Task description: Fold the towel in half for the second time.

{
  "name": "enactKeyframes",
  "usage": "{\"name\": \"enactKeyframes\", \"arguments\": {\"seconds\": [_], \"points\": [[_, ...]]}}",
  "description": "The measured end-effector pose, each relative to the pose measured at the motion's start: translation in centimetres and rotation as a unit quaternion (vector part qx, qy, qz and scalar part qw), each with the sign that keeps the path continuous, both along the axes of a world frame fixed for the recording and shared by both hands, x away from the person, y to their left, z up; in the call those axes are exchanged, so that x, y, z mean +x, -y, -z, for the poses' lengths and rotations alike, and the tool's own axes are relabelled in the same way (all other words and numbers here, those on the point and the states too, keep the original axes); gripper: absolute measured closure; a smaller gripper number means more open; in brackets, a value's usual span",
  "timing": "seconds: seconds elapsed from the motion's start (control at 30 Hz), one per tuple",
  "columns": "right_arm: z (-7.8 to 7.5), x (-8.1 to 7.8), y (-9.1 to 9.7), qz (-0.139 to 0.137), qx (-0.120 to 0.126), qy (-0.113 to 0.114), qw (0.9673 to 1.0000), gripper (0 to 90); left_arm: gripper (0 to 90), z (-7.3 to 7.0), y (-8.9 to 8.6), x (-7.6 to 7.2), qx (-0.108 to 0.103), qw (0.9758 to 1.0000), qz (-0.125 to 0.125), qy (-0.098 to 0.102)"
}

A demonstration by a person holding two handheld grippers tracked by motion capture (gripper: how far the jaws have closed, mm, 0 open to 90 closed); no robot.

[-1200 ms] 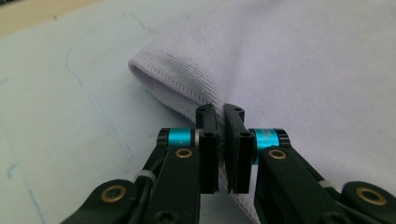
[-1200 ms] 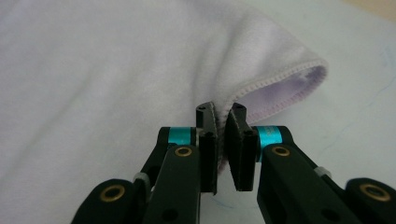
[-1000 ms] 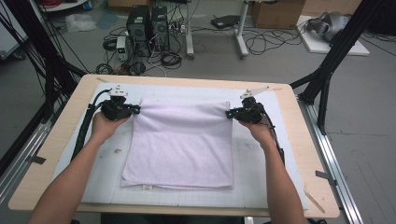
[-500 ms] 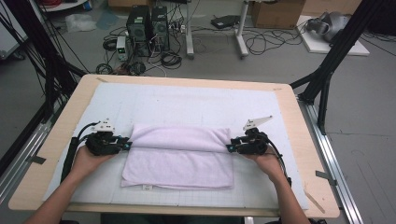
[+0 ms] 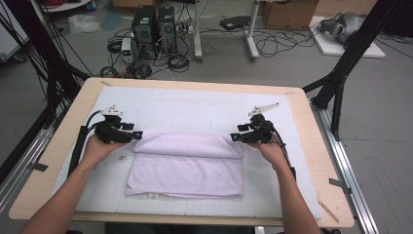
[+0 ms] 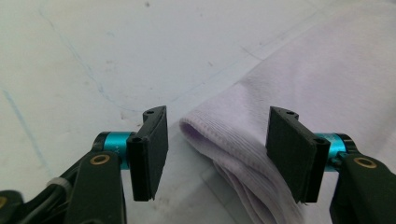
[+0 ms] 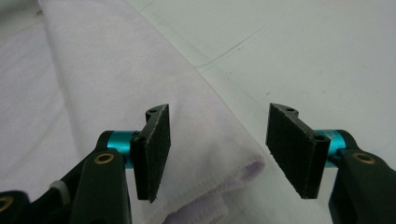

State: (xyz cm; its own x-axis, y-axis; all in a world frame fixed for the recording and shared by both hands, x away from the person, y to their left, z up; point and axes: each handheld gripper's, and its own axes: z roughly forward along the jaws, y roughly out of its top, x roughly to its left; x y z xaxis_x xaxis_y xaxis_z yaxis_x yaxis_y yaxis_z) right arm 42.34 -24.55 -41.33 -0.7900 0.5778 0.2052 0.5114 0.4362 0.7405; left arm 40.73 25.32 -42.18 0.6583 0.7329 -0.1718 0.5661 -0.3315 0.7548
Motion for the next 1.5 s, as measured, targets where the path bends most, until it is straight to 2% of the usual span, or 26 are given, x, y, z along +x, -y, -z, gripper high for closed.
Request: {"name": "enactKeyframes", "arguments": {"seconds": [0.1, 0.13, 0.17, 0.2, 0.23, 0.27, 0.3, 0.33, 0.47, 0.57, 0.6, 0.67, 0.73, 0.8, 0.83, 0.87, 0.93, 1.07, 1.17, 1.23, 1.27, 1.33, 1.43, 1.5], "points": [[1.1, 0.8, -0.3, -0.002, 0.002, -0.026, 0.9996, 39.8, 41.5, 1.3, 0.5, 1.4, -0.024, 0.9984, 0.017, -0.047], [1.7, 1.0, -0.3, -0.006, 0.002, -0.044, 0.999, 42.8, 50.7, 1.5, 0.5, 1.6, -0.027, 0.998, 0.023, -0.051], [1.9, 1.1, -0.3, -0.01, 0.007, -0.056, 0.9983, 49.5, 59.6, 1.6, 0.5, 1.6, -0.032, 0.9978, 0.031, -0.049], [2.0, 1.1, -0.2, -0.021, 0.013, -0.065, 0.9976, 58.7, 72.1, 1.5, 0.5, 1.5, -0.034, 0.998, 0.038, -0.038], [2.1, 0.9, -0.1, -0.034, 0.028, -0.065, 0.9969, 69.3, 79.2, 1.2, 0.5, 1.2, -0.034, 0.9983, 0.039, -0.028], [1.9, 0.6, -0.1, -0.047, 0.037, -0.065, 0.9961, 78.5, 82.7, 0.9, 0.5, 1.1, -0.029, 0.9985, 0.042, -0.021], [1.8, 0.5, -0.1, -0.056, 0.034, -0.061, 0.996, 81.0, 84.5, 0.4, 0.4, 0.8, -0.026, 0.9988, 0.041, -0.01], [1.3, 0.1, -0.3, -0.062, 0.029, -0.053, 0.9963, 82.3, 85.3, -0.1, 0.2, 0.5, -0.026, 0.9988, 0.041, 0.0], [-0.7, -1.2, -0.4, -0.074, 0.034, -0.018, 0.9965, 83.6, 86.4, -2.1, -0.1, -1.1, -0.031, 0.9979, 0.045, 0.036], [-2.5, -2.8, -0.3, -0.082, 0.034, 0.008, 0.996, 83.7, 86.6, -3.4, -0.5, -3.6, -0.04, 0.9957, 0.055, 0.062], [-3.3, -3.8, -0.2, -0.086, 0.033, 0.021, 0.9955, 83.7, 86.6, -3.7, -0.7, -4.3, -0.039, 0.9952, 0.06, 0.067], [-4.2, -5.6, 0.3, -0.091, 0.033, 0.032, 0.9947, 83.5, 85.8, -3.7, -1.2, -6.6, -0.042, 0.9943, 0.067, 0.072], [-4.6, -7.8, 1.0, -0.105, 0.05, 0.043, 0.9922, 81.1, 80.1, -3.1, -2.0, -9.0, -0.043, 0.9938, 0.075, 0.07], [-4.4, -9.8, 1.7, -0.107, 0.074, 0.044, 0.9905, 73.6, 68.3, -2.3, -2.7, -10.9, -0.025, 0.9954, 0.069, 0.062], [-4.2, -10.5, 2.0, -0.108, 0.079, 0.042, 0.9901, 72.3, 65.1, -1.9, -3.0, -11.6, -0.017, 0.9957, 0.069, 0.059], [-3.8, -11.1, 2.3, -0.103, 0.075, 0.046, 0.9907, 69.8, 60.8, -1.7, -3.0, -11.9, -0.014, 0.9959, 0.068, 0.057], [-3.2, -11.3, 2.5, -0.091, 0.071, 0.046, 0.9922, 66.4, 54.7, -1.5, -2.8, -12.0, 0.002, 0.9961, 0.069, 0.056], [-1.9, -10.9, 1.3, -0.092, 0.054, 0.045, 0.9932, 58.1, 45.5, -1.7, -1.5, -11.3, -0.008, 0.9955, 0.08, 0.05], [-0.8, -10.7, -0.3, -0.103, 0.01, 0.05, 0.9934, 55.5, 45.5, -1.6, -0.2, -10.9, -0.005, 0.994, 0.097, 0.049], [-0.1, -10.5, -0.7, -0.105, -0.008, 0.04, 0.9936, 56.3, 49.5, -1.2, 0.3, -10.7, 0.001, 0.9933, 0.105, 0.048], [0.5, -10.4, -0.9, -0.106, -0.019, 0.042, 0.9933, 58.0, 54.1, -1.0, 0.4, -10.7, 0.002, 0.9931, 0.108, 0.044], [1.2, -10.3, -1.1, -0.104, -0.02, 0.036, 0.9938, 60.2, 67.5, -0.3, 0.6, -10.5, 0.015, 0.9919, 0.12, 0.038], [2.3, -10.1, -1.4, -0.103, -0.035, 0.028, 0.9936, 71.0, 82.8, 0.7, 0.9, -10.4, 0.031, 0.9901, 0.134, 0.027], [2.6, -10.2, -1.6, -0.106, -0.038, 0.028, 0.9933, 83.1, 84.8, 0.9, 0.7, -10.4, 0.029, 0.9902, 0.135, 0.023]]}}
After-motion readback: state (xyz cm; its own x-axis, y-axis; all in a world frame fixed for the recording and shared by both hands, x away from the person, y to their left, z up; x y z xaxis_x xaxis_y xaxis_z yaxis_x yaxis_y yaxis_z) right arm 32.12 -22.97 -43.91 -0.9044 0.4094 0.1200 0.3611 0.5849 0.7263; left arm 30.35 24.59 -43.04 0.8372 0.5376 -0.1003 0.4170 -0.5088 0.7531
